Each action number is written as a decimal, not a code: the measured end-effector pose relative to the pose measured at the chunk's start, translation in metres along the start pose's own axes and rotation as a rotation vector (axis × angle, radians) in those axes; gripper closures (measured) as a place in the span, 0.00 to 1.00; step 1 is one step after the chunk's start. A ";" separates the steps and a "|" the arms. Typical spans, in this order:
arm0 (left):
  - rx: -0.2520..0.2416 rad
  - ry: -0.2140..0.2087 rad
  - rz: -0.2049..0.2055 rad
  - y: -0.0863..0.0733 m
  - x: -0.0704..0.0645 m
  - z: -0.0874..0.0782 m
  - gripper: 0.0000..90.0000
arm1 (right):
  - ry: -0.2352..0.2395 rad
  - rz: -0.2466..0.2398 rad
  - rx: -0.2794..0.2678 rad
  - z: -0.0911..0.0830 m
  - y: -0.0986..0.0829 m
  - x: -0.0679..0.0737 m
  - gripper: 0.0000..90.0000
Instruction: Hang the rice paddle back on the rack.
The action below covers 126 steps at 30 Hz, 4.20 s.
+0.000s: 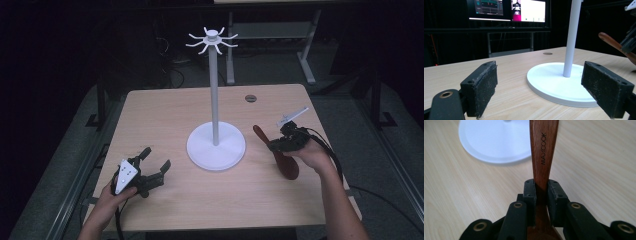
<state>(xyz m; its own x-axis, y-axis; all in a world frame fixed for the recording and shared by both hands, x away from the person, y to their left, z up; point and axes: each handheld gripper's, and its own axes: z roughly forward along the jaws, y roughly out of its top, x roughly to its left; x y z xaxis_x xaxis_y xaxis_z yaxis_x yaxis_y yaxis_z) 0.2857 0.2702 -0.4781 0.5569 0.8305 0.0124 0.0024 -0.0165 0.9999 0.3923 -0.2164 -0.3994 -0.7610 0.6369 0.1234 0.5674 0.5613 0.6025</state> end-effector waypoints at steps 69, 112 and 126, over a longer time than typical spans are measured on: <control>-0.002 0.005 0.002 0.000 -0.001 0.000 0.14 | 0.080 -0.108 -0.552 -0.097 0.090 0.032 0.87; -0.008 0.007 -0.006 0.000 -0.001 0.001 0.14 | 0.117 -0.228 -0.612 -0.122 0.165 0.062 0.87; -0.004 0.007 0.000 0.000 0.000 0.001 0.14 | 0.119 -0.234 -0.596 -0.111 0.174 0.065 0.86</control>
<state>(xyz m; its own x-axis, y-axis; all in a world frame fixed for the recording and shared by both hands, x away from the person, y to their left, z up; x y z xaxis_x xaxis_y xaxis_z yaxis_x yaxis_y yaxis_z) 0.2861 0.2695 -0.4780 0.5514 0.8341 0.0123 -0.0012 -0.0139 0.9999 0.4063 -0.1359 -0.1994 -0.8924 0.4513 0.0019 0.1368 0.2664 0.9541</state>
